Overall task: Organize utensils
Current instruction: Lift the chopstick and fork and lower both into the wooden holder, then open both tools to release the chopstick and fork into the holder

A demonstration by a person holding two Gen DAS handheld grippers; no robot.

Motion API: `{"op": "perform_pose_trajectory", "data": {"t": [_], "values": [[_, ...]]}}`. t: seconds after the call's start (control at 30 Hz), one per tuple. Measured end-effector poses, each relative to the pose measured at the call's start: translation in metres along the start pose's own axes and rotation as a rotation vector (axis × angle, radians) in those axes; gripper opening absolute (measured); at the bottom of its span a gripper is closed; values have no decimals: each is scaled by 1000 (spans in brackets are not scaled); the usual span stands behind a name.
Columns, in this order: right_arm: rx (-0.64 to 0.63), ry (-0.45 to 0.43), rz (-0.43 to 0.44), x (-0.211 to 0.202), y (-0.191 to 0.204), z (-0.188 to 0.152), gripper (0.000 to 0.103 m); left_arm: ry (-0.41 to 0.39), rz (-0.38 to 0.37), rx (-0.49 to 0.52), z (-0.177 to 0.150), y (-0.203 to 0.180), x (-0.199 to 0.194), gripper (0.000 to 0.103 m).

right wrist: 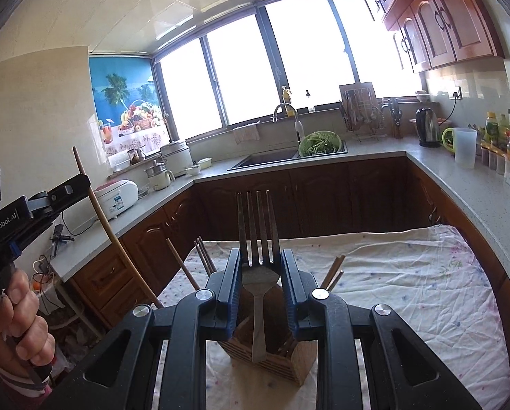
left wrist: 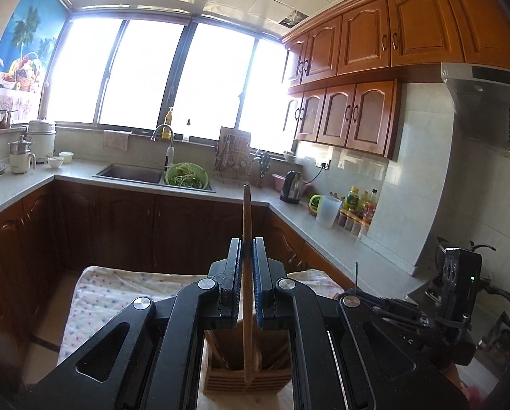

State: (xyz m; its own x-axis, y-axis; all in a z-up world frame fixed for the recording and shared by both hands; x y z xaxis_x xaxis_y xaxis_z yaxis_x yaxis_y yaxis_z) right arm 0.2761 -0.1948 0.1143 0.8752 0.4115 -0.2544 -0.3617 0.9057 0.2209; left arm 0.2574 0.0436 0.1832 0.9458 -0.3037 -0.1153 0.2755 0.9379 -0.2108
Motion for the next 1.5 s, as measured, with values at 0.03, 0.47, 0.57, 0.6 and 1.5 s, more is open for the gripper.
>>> {"op": "perform_pose_trajectory", "data": {"t": [0.03, 0.47, 0.57, 0.6, 1.5], "values": [[-5, -2, -1, 5, 0, 2, 23, -2, 7, 3, -1, 0, 6, 5], [-25, 69, -10, 58, -4, -36, 23, 31, 87, -14, -71, 17, 48, 5], [-15, 99, -7, 64, -6, -51, 23, 62, 97, -17, -87, 20, 54, 5], [-12, 110, -9, 66, -7, -55, 23, 75, 95, -24, -91, 22, 56, 5], [31, 193, -2, 77, -15, -78, 27, 150, 85, -51, -112, 33, 63, 6]]}}
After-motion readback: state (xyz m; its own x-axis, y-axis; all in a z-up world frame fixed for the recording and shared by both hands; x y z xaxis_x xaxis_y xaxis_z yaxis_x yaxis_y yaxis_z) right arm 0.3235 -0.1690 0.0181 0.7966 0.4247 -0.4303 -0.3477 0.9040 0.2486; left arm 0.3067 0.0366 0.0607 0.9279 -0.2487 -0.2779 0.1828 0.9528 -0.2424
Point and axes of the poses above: each gripper's, at about its wrist camera, not at the fingertips, and x roughly the way its jaws point, y to its left, z to its top, the point moved 1 cm from there along x, roughly the way its jaws point, and after that the axes turned 6 degrees about -y, right-handed, at the moved point
